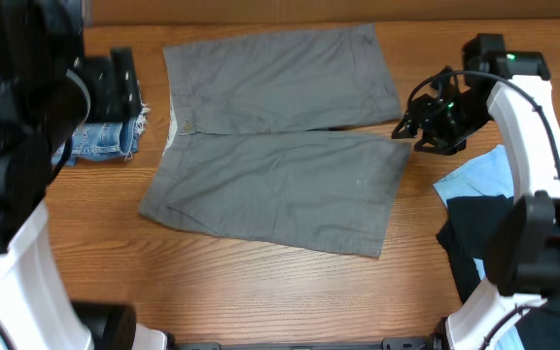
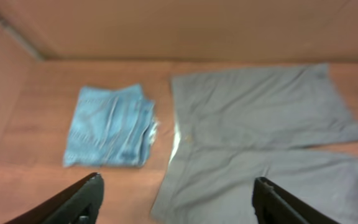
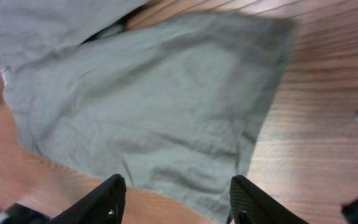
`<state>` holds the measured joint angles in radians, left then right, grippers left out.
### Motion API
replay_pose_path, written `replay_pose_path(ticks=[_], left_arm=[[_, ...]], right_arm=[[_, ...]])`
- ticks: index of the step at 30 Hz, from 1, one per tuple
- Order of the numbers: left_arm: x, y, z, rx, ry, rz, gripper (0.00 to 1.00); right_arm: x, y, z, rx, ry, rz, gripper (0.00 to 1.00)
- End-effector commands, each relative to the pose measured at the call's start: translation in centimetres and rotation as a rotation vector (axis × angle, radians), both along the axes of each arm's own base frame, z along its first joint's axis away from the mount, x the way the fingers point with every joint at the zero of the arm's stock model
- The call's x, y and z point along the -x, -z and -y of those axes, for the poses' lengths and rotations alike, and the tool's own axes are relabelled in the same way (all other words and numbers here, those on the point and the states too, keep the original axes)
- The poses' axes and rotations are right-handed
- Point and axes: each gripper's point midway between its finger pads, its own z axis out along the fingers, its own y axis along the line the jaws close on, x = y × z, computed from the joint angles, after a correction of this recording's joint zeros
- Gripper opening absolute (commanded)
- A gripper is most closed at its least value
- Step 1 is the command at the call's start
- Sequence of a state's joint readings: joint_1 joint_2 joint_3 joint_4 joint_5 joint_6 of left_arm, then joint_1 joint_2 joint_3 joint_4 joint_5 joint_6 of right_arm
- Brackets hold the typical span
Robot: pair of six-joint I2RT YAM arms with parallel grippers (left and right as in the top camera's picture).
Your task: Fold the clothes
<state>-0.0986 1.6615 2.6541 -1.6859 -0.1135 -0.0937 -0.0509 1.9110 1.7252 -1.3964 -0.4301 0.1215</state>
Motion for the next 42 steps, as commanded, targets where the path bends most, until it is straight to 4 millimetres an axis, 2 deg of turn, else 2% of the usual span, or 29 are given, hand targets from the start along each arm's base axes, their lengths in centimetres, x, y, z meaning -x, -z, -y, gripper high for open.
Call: replay_pose_path(ticks=[1, 6, 8, 10, 12, 16, 19, 23, 28, 31, 35, 41, 42], left_arm=[[0.7, 3.0, -1.4, -0.052, -0.070, -0.113, 0.82], [0.5, 9.0, -1.1, 0.020, -0.093, -0.320, 0.83], [0.7, 11.7, -1.3, 0.032, -0.120, -0.414, 0.83], [0.8, 14.5, -1.7, 0.031, -0.146, -0.505, 0.83], [0.8, 17.3, -2.0, 0.022, -0.159, -0.590, 0.83], [1.0, 22.7, -2.7, 0.015, -0.184, -0.728, 0.83], [1.5, 26.1, -3.3, 0.022, -0.220, -0.809, 0.82], [2.3, 29.9, -4.4, 0.053, -0.295, -0.879, 0.82], [3.7, 32.9, -6.6, 0.091, -0.379, -0.927, 0.82], [4.3, 34.2, -8.0, 0.126, -0.426, -0.936, 0.83], [4.9, 35.5, -8.9, 0.194, -0.454, -0.943, 0.83], [5.0, 36.2, -9.4, 0.204, -0.464, -0.935, 0.83], [4.9, 36.2, -9.4, 0.203, -0.464, -0.934, 0.83]], right_arm=[[1.4, -5.4, -1.2, 0.079, 0.014, 0.120, 0.60], [4.1, -8.0, -1.6, 0.186, 0.064, 0.141, 0.69], [4.9, -8.1, -2.2, 0.187, 0.048, 0.129, 0.70], [5.6, -7.2, -2.3, 0.198, 0.034, 0.095, 0.71], [6.3, -5.8, -2.2, 0.206, 0.030, 0.052, 0.71], [8.3, -1.4, -2.0, 0.221, 0.021, -0.065, 0.70], [10.7, 2.2, -1.9, 0.223, 0.035, -0.179, 0.65], [13.8, 6.4, -2.9, 0.152, 0.033, -0.290, 0.60], [16.6, 10.4, -2.8, 0.152, 0.074, -0.367, 0.60], [17.0, 12.0, -3.1, 0.127, 0.096, -0.362, 0.60], [17.0, 12.8, -5.4, -0.024, 0.110, -0.347, 0.60], [17.4, 14.1, -5.0, -0.003, 0.184, -0.364, 0.60], [17.5, 14.2, -5.0, -0.003, 0.191, -0.367, 0.56]])
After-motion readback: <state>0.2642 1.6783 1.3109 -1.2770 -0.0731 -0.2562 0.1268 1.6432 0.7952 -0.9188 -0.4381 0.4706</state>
